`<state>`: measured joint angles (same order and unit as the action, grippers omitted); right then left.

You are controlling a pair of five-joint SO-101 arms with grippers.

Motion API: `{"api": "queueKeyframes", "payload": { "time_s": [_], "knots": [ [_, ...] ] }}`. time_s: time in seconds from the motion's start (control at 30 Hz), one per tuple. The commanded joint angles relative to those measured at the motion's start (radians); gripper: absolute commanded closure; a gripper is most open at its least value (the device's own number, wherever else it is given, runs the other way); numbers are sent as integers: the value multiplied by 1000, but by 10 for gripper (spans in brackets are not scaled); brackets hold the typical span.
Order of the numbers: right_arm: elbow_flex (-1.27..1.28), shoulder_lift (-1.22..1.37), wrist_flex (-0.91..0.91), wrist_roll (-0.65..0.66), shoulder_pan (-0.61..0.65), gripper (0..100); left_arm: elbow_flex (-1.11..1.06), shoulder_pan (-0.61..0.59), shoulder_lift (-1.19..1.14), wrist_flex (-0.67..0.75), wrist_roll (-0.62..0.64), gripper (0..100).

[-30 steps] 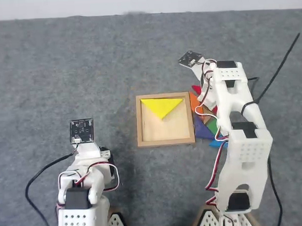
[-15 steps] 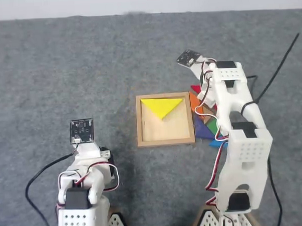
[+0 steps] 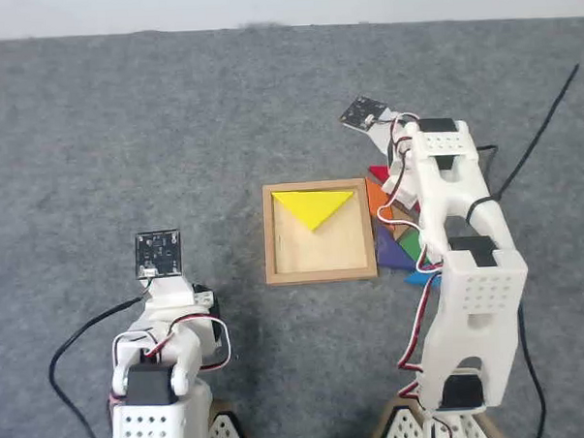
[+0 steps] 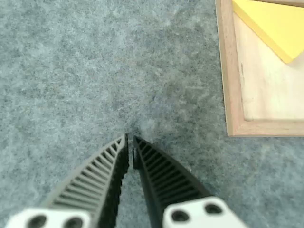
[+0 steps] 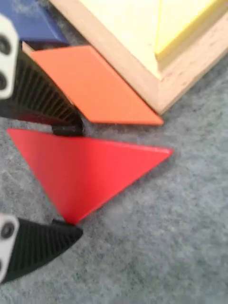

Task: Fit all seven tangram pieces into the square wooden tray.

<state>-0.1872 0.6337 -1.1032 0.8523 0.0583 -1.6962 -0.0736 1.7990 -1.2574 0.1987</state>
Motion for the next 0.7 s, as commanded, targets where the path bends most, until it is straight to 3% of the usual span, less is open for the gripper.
{"api": "queueKeyframes", "payload": {
  "time_s": [0.0,0.23,0.67],
  "knots": [
    [-28,2,-5,6,-27,809,13,-6,20,-5,-15,986],
    [-23,-136,-84,-61,-68,812,13,-6,20,-5,-15,986],
    [-23,-401,-265,-124,-18,805,13,-6,20,-5,-15,986]
  ]
}}
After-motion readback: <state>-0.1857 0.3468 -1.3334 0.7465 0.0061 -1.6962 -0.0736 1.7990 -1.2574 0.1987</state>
